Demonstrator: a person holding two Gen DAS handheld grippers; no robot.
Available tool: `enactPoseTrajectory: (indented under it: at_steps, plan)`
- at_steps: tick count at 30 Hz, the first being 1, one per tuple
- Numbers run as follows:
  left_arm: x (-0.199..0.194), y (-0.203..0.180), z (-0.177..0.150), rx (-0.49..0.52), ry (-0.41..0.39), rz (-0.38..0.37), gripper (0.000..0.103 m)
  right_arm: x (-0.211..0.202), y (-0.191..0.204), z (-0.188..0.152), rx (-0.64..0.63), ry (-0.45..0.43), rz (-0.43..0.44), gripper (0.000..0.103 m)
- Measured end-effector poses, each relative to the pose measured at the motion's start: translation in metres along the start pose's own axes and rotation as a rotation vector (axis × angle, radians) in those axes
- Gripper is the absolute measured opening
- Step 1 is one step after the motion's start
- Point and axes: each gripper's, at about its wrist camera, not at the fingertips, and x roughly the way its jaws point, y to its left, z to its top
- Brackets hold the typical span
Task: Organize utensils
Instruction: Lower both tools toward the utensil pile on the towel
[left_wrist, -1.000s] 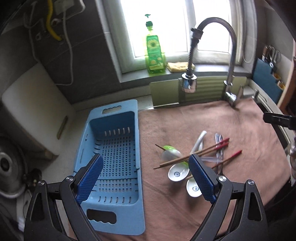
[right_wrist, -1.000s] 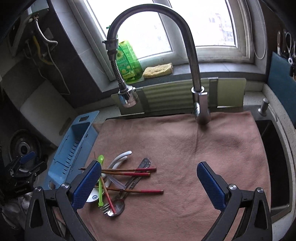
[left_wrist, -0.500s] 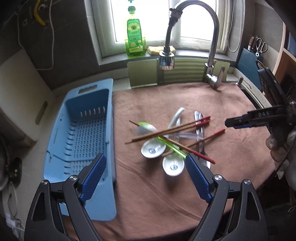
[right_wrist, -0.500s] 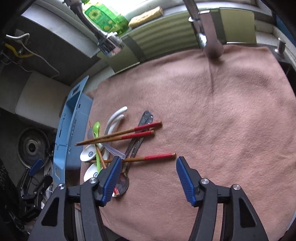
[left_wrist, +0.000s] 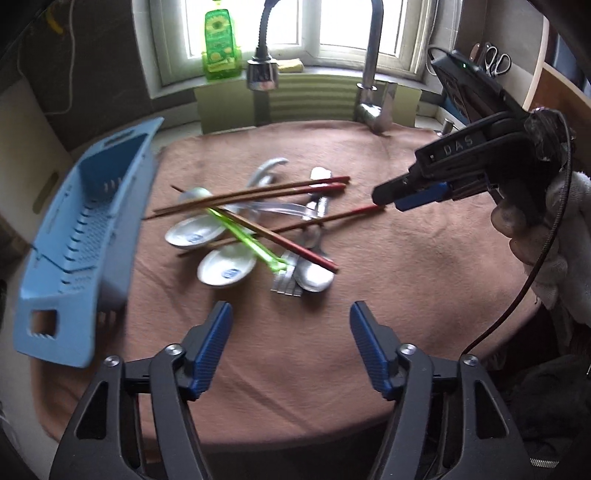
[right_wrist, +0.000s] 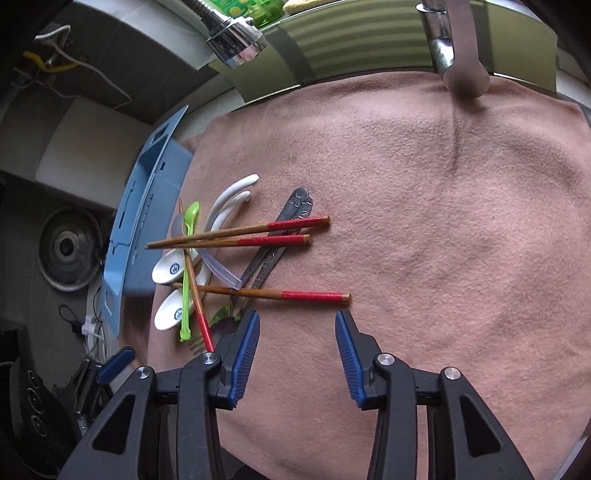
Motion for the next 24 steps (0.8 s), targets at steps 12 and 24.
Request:
enactPoseTrajectory:
  at_steps: [12, 24]
  plan:
    - [0.019, -0.006, 0.009, -0.184, -0.021, -0.07, 0.051, -0.017, -0.016, -0.005, -0.064, 0.02, 0.063, 0.039]
    - [0.044, -0.011, 0.03, -0.073, 0.089, -0.054, 0.052, -0.014, -0.028, -0.001, 0.011, 0.011, 0.105, 0.039]
